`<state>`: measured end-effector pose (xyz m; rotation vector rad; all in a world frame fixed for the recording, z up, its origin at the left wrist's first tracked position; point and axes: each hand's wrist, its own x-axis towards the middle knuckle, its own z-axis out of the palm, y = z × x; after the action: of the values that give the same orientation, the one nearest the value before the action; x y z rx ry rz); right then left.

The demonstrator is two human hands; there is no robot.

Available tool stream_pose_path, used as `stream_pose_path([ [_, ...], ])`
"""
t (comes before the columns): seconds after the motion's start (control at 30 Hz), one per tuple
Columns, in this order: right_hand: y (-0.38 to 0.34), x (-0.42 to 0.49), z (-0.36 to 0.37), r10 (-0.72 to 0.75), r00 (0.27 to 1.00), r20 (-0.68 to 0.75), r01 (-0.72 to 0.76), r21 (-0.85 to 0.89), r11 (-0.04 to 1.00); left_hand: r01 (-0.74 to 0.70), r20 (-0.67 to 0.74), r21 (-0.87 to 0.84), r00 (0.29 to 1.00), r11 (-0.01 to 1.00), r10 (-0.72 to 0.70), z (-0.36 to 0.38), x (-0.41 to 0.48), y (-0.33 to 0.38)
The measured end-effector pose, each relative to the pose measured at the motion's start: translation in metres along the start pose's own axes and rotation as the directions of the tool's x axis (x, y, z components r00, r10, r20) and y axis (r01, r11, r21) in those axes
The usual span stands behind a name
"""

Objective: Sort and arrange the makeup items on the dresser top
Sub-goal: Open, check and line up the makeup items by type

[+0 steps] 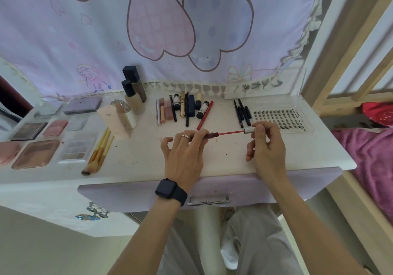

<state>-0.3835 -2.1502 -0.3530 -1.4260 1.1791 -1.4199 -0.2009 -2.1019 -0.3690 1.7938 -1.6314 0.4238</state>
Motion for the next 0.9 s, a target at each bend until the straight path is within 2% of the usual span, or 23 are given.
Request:
stream_pose_path([
  [0.2,0.002,0.002,-0.002,0.029,0.999,-0.024,-0.028,0.025,0.999,0.041,0.021,-0.025,0.999,0.999,-0.041,-0.001,0.001,0.000],
  [0.4,0.003,0.001,-0.003,-0.002,1.000,-0.009,0.003,0.023,1.000,0.066,0.011,-0.061,0.998,0.996,-0.066,0.000,0.000,-0.001],
  [0.7,0.005,0.002,-0.003,-0.004,0.999,-0.033,0.006,0.059,0.998,0.241,0.045,-0.156,0.971,0.958,-0.237,-0.002,0.003,-0.006],
  [0.9,0.005,0.002,-0.004,0.048,0.996,-0.081,-0.032,0.182,0.983,0.296,0.084,-0.353,0.955,0.888,-0.285,-0.002,0.005,-0.012],
])
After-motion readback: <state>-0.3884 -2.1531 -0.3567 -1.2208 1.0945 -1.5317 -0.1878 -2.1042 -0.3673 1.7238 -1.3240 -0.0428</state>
